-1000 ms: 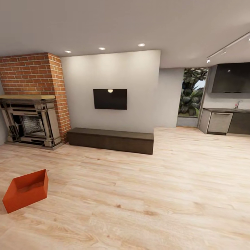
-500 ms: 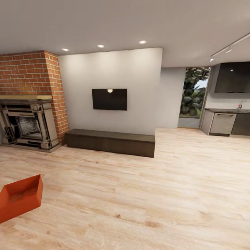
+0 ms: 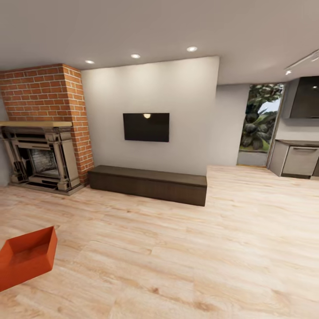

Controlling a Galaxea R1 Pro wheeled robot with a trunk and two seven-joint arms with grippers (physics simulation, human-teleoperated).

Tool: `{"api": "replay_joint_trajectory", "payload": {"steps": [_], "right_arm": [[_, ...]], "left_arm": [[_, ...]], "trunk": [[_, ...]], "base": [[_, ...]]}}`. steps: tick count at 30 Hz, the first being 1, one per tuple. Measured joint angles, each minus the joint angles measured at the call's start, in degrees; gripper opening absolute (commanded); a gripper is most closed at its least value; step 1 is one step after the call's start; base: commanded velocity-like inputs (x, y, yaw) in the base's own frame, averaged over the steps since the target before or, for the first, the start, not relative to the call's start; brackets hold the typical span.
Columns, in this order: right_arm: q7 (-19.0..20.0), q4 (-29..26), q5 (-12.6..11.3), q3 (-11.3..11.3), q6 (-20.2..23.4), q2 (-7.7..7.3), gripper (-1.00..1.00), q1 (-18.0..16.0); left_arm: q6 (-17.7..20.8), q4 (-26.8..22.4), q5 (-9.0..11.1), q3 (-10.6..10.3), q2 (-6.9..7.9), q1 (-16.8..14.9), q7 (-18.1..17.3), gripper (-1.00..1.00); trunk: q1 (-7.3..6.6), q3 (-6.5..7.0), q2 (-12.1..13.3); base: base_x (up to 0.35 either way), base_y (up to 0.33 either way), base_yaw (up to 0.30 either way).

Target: Move the two storage containers from the living room to the garage. In the garage, place one container on the floor and stack the other container on top of it (either order is fine).

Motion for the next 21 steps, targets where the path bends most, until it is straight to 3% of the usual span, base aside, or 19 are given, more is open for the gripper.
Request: {"api": "replay_joint_trajectory", "payload": {"steps": [21], "right_arm": [[-0.17, 0.00, 0.05, 0.01, -0.21, 0.00, 1.00, 0.00]], "left_arm": [[0.19, 0.05, -0.09, 0.00, 0.00, 0.00, 0.01, 1.00]], "trunk": [[0.00, 0.00, 0.00]], "base": [[0.327, 0.000, 0.273]]}}
